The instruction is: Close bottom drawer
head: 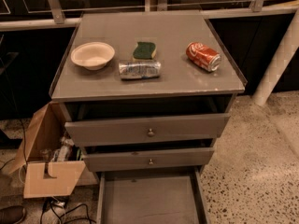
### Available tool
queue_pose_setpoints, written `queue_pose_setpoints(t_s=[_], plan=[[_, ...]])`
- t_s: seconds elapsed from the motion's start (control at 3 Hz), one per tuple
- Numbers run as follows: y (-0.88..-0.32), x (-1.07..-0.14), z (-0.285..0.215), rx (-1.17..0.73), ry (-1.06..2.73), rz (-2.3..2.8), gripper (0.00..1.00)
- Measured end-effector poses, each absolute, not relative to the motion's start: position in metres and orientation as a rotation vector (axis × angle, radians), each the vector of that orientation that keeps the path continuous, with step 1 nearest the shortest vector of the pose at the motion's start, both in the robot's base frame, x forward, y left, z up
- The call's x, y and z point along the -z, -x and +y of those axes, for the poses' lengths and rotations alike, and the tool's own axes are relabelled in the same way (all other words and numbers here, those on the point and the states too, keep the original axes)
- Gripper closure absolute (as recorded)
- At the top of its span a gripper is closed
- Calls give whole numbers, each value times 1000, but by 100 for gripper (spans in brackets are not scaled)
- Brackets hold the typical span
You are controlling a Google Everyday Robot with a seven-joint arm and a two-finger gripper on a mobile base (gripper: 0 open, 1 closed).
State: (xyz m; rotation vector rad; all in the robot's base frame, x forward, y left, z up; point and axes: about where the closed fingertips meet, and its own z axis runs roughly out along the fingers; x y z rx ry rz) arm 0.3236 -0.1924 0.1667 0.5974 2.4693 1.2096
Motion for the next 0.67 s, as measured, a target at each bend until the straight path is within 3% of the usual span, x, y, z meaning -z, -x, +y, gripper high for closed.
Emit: queue_pose_setpoints(t_s=[0.67], plan=[[-368,-182,-187,-1243,-658,2325,100]])
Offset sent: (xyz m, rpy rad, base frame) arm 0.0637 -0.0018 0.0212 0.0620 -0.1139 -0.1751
